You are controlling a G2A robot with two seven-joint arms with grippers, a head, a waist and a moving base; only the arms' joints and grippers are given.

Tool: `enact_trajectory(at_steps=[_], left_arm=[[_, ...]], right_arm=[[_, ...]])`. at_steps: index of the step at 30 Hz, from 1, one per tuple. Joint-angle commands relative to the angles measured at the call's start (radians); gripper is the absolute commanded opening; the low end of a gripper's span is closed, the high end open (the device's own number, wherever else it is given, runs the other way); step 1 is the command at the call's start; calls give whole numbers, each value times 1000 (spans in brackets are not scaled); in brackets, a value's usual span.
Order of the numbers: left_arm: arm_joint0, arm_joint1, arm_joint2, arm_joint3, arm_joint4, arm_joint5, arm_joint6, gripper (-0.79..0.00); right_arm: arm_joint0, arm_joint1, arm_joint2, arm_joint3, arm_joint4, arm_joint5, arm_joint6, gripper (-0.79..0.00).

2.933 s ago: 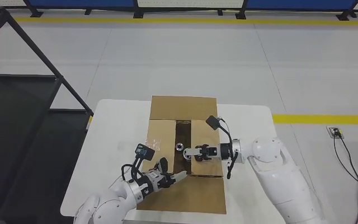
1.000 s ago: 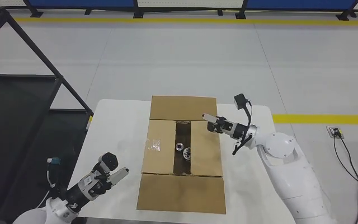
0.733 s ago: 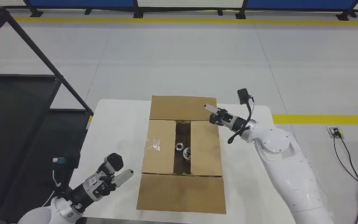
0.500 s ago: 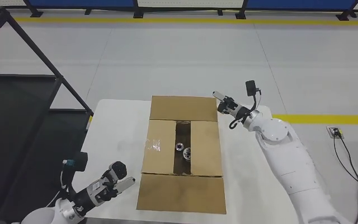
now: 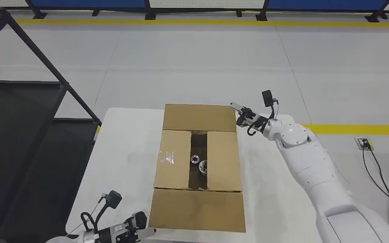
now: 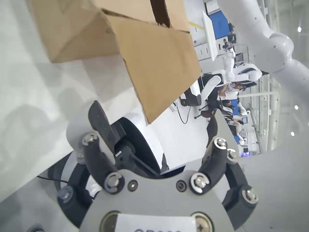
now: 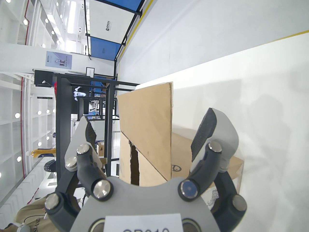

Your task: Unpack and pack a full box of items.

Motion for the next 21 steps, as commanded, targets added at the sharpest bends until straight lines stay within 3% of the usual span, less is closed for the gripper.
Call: enact_trajectory(at_steps=[1,8,21], left_arm=[[-20,1,44,8,14,6,-2,0],[-62,7,107,25,-9,11,11,0],[-83,19,106,-13,-109,12,97,0]], right_arm=[[17,-8,-2,27,15,-15,31,0],[48,-25,6,79,70,-65,131,0],[60,-11,59,97,163,-170,238,0]])
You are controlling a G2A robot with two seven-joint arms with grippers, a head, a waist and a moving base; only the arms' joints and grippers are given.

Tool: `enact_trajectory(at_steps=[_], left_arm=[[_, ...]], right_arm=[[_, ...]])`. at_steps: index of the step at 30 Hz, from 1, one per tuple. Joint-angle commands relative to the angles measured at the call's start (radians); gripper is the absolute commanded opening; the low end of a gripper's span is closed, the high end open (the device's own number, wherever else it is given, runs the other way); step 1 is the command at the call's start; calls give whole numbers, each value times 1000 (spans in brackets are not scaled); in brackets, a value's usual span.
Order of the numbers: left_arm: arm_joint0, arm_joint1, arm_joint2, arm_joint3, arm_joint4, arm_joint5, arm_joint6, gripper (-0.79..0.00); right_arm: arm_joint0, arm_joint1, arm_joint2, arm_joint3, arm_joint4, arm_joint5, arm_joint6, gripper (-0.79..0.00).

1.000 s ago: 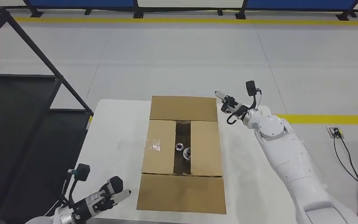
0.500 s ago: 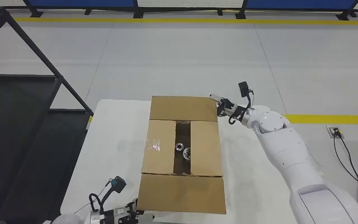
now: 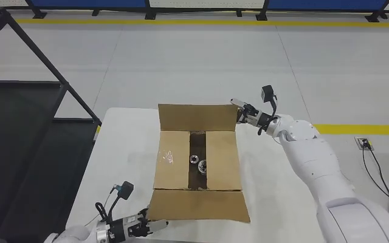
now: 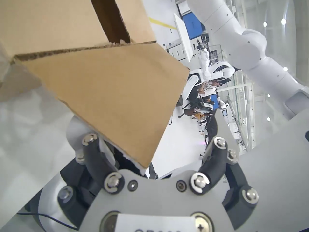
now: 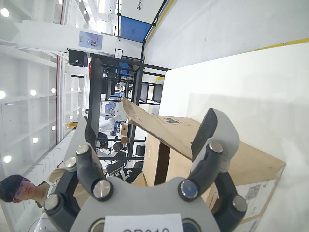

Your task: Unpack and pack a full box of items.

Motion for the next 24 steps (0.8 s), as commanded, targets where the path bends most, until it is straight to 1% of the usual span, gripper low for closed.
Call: enact_trajectory(at_steps=[1,4,6,10,12,15,17,19,21,24], left_arm=[[-1,2,3,-10,4,0,9,0],[1,7,-6,-27,43,-19,8,0],[17,10,-27,-37,50,-33,23,0],[69,16,-118,-43,25,-35,93,0],[102,19,-176,-41,9,-41,121,0],[157,24,-251,-36,-43,-66,112,0],[188,28,-301,-25,-73,-87,106,0],[204,27,-340,1,-105,-57,156,0],[199,23,-359,15,-102,28,265,0],[180,11,-327,12,-124,161,459,0]], right_arm=[[-1,4,4,-6,-1,-13,-2,0],[-8,9,11,-21,0,-37,-25,0],[-16,13,18,-33,4,-54,-40,0],[-35,21,28,-63,-2,-84,-82,0],[-47,26,36,-85,-1,-110,-107,0],[-73,35,50,-136,1,-154,-140,0],[-97,40,59,-192,16,-175,-133,0],[-121,43,60,-261,45,-149,-55,0],[-140,44,47,-330,51,-96,28,0],[-161,43,21,-410,57,-13,141,0]])
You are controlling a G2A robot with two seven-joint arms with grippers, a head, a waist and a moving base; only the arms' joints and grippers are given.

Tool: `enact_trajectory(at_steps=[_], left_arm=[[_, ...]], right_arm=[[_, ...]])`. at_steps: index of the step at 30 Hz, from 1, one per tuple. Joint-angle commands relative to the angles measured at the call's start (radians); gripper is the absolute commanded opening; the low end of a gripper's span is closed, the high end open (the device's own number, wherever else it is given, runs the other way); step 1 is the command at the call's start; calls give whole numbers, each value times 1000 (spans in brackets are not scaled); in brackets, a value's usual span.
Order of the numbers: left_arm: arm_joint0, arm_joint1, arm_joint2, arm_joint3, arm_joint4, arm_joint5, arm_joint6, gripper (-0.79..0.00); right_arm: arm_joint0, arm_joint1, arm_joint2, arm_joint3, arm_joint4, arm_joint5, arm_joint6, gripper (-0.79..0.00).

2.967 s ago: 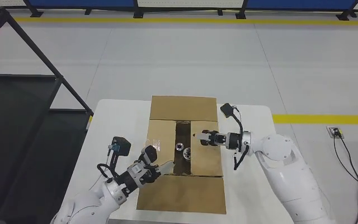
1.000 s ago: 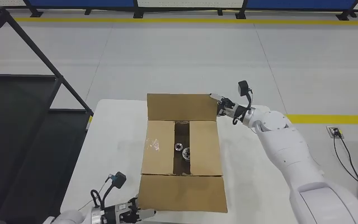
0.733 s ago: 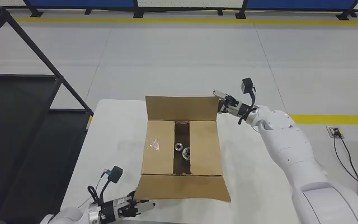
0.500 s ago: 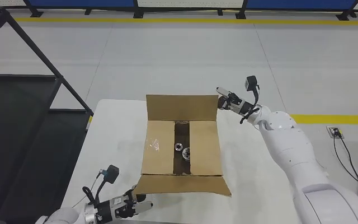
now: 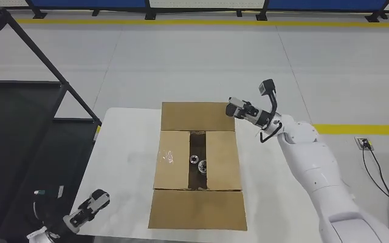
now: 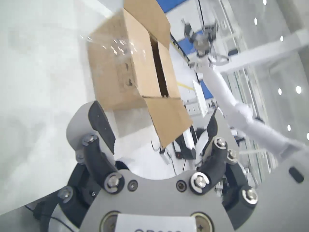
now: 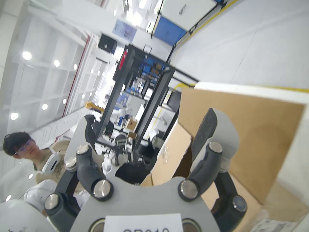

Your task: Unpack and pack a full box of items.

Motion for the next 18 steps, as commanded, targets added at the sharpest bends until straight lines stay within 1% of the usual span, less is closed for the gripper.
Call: enact_trajectory(at_steps=[1,3,4,5,6,7,14,16,18], left_arm=[[-18,-9,36,-3,-29,128,163,0],[-42,-16,68,-10,-38,248,284,0],[-53,-18,89,-24,-21,296,314,0],[-59,-18,102,-36,-6,317,321,0],[-59,-18,102,-36,-6,317,321,0],[-59,-18,102,-36,-6,317,321,0],[-59,-19,105,-32,-9,324,322,0],[-94,-21,134,-17,-29,404,347,0],[-143,-23,177,-7,-24,493,370,0]], right_arm=[[-12,-2,-27,-50,0,64,98,0],[-16,-5,-57,-71,-30,112,151,0],[-17,-8,-75,-80,-39,142,179,0],[-17,-11,-93,-85,-53,168,203,0],[-11,-12,-112,-81,-93,201,200,0],[-8,-13,-117,-80,-109,212,188,0],[-8,-13,-117,-80,-109,212,188,0],[-31,-13,-124,-111,-116,219,162,0],[-40,-15,-142,-136,-138,236,168,0]])
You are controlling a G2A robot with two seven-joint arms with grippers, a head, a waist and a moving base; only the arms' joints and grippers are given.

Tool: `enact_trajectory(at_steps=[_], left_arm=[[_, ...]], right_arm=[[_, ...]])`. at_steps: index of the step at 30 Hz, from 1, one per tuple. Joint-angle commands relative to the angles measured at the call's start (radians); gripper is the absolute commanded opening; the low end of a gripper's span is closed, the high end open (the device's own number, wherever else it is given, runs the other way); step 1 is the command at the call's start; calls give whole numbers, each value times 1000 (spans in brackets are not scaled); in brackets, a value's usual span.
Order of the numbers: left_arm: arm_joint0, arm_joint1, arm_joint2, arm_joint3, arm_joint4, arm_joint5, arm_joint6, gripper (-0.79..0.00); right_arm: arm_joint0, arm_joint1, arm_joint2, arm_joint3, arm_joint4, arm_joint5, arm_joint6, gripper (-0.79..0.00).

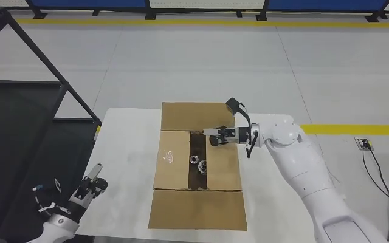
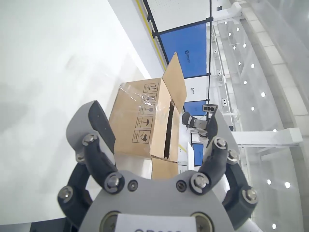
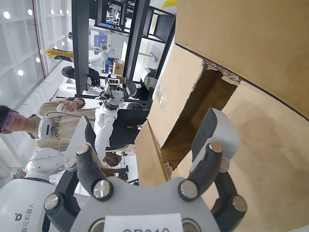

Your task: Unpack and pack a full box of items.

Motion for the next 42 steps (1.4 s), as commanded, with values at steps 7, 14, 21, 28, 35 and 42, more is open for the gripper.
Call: enact_trajectory(at_steps=[7,14,21,28,35,42], left_arm=[[-195,-12,164,69,-29,304,69,0],[-250,-16,199,100,-41,359,94,0],[-287,-24,225,139,-109,389,104,0],[-386,-35,272,248,-204,430,90,0],[-440,-49,301,324,-287,443,142,0],[-482,-58,330,406,-335,406,124,0]], right_arm=[[-11,-23,-86,-26,-46,52,2,0],[-17,-51,-129,31,3,15,-8,0],[-6,-75,-153,94,49,-21,-16,0],[13,-98,-172,148,75,-39,-23,0],[29,-114,-182,193,91,-65,-18,0],[38,-123,-185,215,95,-83,-15,0]])
